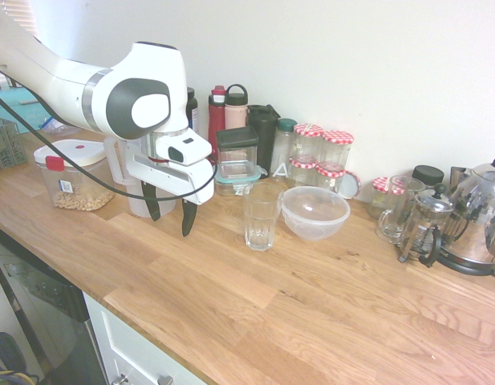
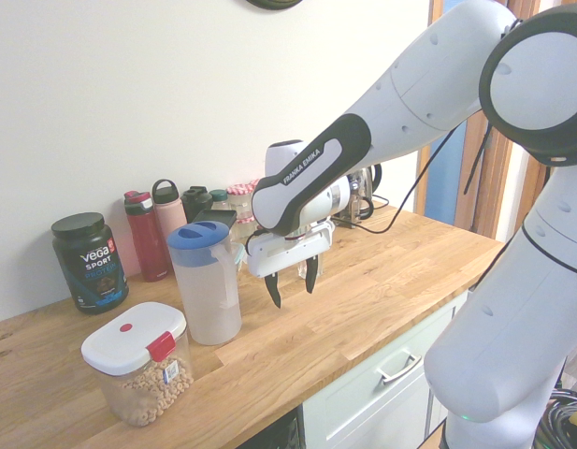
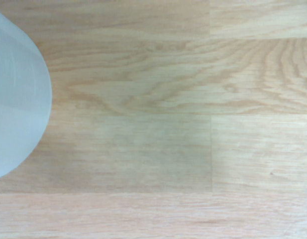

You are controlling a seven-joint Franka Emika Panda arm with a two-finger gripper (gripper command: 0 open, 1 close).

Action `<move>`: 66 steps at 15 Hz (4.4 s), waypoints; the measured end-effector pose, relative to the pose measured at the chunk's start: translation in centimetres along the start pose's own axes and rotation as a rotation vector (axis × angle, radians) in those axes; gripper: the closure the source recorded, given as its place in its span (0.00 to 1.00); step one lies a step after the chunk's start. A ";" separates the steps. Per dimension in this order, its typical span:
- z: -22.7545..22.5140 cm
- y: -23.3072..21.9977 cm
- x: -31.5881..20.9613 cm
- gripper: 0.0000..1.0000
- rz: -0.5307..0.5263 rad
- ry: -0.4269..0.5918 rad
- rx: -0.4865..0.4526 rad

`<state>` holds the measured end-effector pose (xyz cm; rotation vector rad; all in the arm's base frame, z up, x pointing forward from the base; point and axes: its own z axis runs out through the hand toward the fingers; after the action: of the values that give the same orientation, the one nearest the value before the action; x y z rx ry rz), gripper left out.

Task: Pour me some water

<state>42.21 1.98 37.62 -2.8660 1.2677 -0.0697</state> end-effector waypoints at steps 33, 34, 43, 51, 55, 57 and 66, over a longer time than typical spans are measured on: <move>-10.6 -9.2 -13.7 1.00 -0.020 0.316 0.259; -10.5 -9.3 -13.7 1.00 -0.021 0.315 0.257; -10.7 -9.8 -13.8 1.00 -0.036 0.318 0.258; -14.4 -8.6 -14.9 1.00 -0.130 0.332 0.260; -19.8 -3.2 -14.5 1.00 -0.337 0.315 0.263; -20.3 0.1 -12.2 1.00 -0.445 0.270 0.272; -19.5 12.4 -6.5 1.00 -0.682 0.225 0.213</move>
<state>27.86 -1.32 56.50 -2.9993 0.2140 -0.5017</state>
